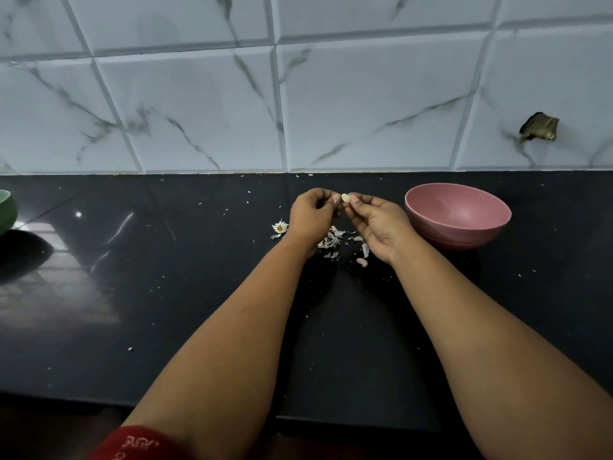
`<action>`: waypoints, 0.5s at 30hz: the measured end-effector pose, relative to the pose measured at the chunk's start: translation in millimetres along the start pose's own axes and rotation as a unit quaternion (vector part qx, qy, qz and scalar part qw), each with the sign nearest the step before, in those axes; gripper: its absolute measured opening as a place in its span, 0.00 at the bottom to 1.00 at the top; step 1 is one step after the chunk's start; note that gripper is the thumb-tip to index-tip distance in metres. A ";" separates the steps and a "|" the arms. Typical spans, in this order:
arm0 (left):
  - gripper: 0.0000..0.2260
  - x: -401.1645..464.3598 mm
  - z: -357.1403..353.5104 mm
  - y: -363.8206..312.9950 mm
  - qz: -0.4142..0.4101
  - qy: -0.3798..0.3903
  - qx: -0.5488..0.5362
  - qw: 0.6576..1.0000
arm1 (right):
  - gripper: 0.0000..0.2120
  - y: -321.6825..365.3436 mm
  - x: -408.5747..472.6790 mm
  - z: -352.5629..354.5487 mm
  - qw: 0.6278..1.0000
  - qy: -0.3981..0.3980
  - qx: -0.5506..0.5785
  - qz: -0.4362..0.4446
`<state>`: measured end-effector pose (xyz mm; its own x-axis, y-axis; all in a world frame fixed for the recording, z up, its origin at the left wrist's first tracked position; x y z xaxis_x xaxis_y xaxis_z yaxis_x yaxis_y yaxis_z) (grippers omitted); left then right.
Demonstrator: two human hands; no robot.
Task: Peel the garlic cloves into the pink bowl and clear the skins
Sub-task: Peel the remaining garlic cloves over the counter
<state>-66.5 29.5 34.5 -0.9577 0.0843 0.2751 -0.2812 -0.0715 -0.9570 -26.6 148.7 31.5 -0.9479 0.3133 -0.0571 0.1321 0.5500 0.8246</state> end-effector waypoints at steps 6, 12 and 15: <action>0.09 -1.0 1.2 -5.6 -0.012 -0.028 0.109 0.994 | 0.05 -1.7 -1.2 -0.8 1.000 -0.003 -0.013 0.007; 0.24 -0.3 4.0 -6.1 -0.007 -0.039 0.188 0.981 | 0.06 -0.8 -2.1 -3.2 0.999 -0.006 -0.044 0.024; 0.23 -1.1 4.1 -3.7 -0.013 -0.044 0.212 0.976 | 0.05 0.0 -4.0 -3.0 0.997 0.000 -0.062 0.035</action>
<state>-64.7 25.6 38.1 -0.9464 0.0080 0.3230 -0.2875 -0.4769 -0.8306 -23.7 145.1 33.4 -0.9374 0.3481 0.0030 0.1614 0.4270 0.8897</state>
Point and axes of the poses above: each hand's wrist, its own x-axis towards the middle knuckle, its own z-axis out of the back of the hand, y = z × x, the point moved 3 cm from there along x, towards the middle knuckle, and after that the axes turned 4 degrees about -y, right-handed, at the moved point
